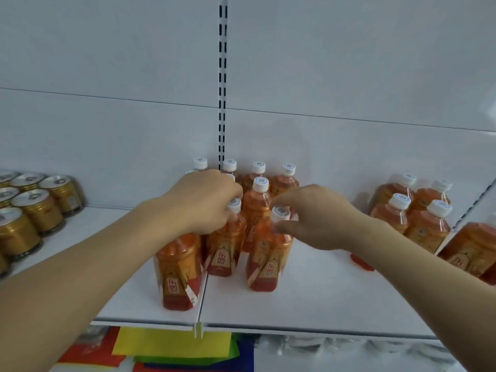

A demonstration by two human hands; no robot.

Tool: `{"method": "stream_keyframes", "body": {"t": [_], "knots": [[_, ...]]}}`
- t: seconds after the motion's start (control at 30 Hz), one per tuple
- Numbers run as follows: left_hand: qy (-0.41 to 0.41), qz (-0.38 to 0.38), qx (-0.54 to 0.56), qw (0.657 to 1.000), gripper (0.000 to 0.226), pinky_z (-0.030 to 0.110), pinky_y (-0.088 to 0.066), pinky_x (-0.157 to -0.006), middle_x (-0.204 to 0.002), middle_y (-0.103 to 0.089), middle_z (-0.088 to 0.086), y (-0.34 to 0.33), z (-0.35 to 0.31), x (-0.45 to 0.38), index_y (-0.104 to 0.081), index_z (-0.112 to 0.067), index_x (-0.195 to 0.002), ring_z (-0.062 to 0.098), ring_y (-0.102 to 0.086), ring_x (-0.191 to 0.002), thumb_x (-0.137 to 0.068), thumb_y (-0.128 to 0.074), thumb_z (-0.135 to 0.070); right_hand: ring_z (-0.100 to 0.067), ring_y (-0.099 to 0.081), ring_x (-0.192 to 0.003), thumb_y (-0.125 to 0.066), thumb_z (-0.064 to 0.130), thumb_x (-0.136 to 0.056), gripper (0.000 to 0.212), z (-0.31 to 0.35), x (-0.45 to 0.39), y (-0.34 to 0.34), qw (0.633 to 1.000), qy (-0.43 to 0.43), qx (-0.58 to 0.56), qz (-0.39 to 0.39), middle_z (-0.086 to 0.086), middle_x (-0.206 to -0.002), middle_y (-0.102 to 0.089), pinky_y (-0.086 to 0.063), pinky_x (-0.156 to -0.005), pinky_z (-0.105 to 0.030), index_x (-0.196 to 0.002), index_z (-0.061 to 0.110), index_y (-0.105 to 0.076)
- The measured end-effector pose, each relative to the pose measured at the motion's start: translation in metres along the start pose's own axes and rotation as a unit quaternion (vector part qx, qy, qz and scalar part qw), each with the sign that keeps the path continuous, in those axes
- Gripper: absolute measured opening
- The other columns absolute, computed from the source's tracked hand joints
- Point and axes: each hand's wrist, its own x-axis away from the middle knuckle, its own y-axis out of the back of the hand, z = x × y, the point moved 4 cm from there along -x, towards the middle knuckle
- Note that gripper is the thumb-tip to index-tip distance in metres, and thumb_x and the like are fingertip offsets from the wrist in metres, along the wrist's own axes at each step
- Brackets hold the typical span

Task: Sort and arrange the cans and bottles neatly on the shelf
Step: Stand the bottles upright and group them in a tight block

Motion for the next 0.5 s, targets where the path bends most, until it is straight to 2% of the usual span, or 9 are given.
{"method": "stream_keyframes", "body": {"t": [0.07,0.13,0.2,0.27,0.33,0.5], "knots": [[0.007,0.004,0.01,1.0,0.008,0.036,-0.039,-0.064,-0.092,-0.057,-0.008,-0.001,0.01,0.0,-0.063,-0.028,-0.093,0.019,-0.056,-0.089,-0.094,-0.065,-0.036,-0.016,-0.056,-0.094,-0.063,0.058,-0.094,0.028,0.015,-0.01,-0.006,1.0,0.0,0.006,-0.011,0.013,-0.102,-0.065,-0.046,-0.075,-0.037,-0.105,0.031,-0.064],[0.007,-0.002,0.017,1.0,0.011,0.035,-0.038,-0.061,-0.089,-0.056,-0.009,-0.003,0.014,-0.001,-0.06,-0.028,-0.089,0.018,-0.055,-0.085,-0.094,-0.067,-0.036,-0.015,-0.05,-0.092,-0.062,0.057,-0.095,0.028,0.022,-0.018,-0.009,1.0,-0.016,0.019,-0.015,0.013,-0.104,-0.062,-0.041,-0.073,-0.037,-0.108,0.032,-0.063],[0.004,-0.013,0.02,1.0,0.014,0.033,-0.034,-0.058,-0.088,-0.057,-0.009,-0.005,0.016,-0.004,-0.06,-0.028,-0.086,0.017,-0.055,-0.084,-0.093,-0.067,-0.037,-0.018,-0.051,-0.094,-0.062,0.055,-0.096,0.028,0.023,-0.024,-0.009,0.999,-0.037,0.023,-0.018,0.012,-0.105,-0.059,-0.039,-0.074,-0.036,-0.112,0.032,-0.065],[0.003,-0.02,0.024,1.0,0.014,0.032,-0.031,-0.056,-0.089,-0.059,-0.008,-0.006,0.017,-0.006,-0.061,-0.027,-0.087,0.018,-0.056,-0.084,-0.093,-0.068,-0.038,-0.021,-0.058,-0.105,-0.063,0.053,-0.097,0.031,0.022,-0.026,-0.009,0.999,-0.044,0.019,-0.015,0.011,-0.108,-0.06,-0.041,-0.077,-0.037,-0.118,0.031,-0.067],[-0.001,-0.023,0.032,0.999,0.014,0.032,-0.031,-0.056,-0.09,-0.06,-0.007,-0.007,0.021,-0.007,-0.062,-0.027,-0.087,0.017,-0.057,-0.084,-0.094,-0.068,-0.037,-0.021,-0.059,-0.115,-0.062,0.053,-0.098,0.037,0.024,-0.028,-0.01,0.999,-0.051,0.015,-0.007,0.009,-0.12,-0.065,-0.049,-0.085,-0.04,-0.128,0.031,-0.066],[-0.013,-0.029,0.038,0.999,0.021,0.034,-0.037,-0.058,-0.086,-0.06,-0.004,-0.009,0.026,-0.006,-0.057,-0.023,-0.081,0.018,-0.057,-0.08,-0.093,-0.069,-0.035,-0.02,-0.058,-0.117,-0.059,0.054,-0.101,0.045,0.026,-0.027,-0.016,0.998,-0.068,0.013,-0.003,0.009,-0.127,-0.064,-0.052,-0.09,-0.042,-0.14,0.032,-0.061]]}}
